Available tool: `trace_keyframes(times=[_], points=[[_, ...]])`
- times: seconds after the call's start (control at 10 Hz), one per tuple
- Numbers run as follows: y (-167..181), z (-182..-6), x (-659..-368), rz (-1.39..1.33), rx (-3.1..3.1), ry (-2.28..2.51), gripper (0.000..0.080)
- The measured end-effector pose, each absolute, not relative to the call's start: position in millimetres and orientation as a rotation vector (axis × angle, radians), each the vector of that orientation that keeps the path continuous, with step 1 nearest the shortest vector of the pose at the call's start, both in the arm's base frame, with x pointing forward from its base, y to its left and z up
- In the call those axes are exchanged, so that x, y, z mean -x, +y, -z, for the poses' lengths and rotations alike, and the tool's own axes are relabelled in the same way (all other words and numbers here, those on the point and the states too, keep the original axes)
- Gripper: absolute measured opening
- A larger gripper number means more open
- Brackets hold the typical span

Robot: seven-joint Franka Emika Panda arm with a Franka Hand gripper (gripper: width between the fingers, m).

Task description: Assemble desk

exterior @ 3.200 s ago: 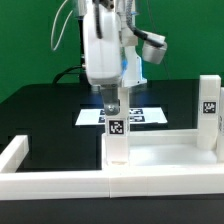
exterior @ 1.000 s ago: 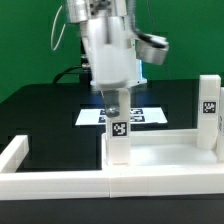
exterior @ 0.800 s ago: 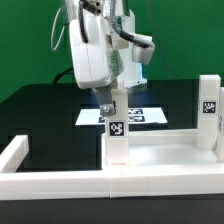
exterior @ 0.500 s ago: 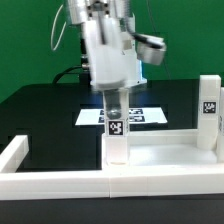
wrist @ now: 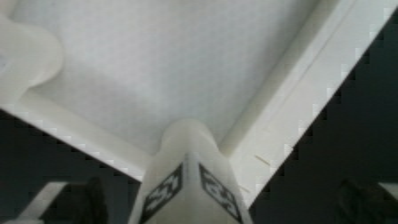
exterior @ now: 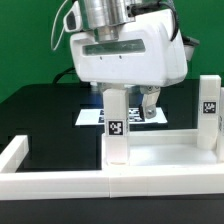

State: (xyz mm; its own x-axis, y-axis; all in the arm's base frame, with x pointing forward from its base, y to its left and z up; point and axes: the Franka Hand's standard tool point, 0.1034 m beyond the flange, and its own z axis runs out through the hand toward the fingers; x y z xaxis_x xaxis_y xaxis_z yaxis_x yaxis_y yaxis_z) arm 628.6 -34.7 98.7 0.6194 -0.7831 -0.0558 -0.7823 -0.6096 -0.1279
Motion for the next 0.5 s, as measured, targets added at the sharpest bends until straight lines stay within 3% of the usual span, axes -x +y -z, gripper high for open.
trace_keyframes(times=[0.3,0.4,0.5], points=[[-36.2,-109.3,-628.1,0.045,3.023,0.630,0.0648],[-45.6,-116.6,-629.3,0.099,3.052,0.476,0.0648],[-43.3,-113.3,-628.4,0.089,3.043,0.528,0.0648]])
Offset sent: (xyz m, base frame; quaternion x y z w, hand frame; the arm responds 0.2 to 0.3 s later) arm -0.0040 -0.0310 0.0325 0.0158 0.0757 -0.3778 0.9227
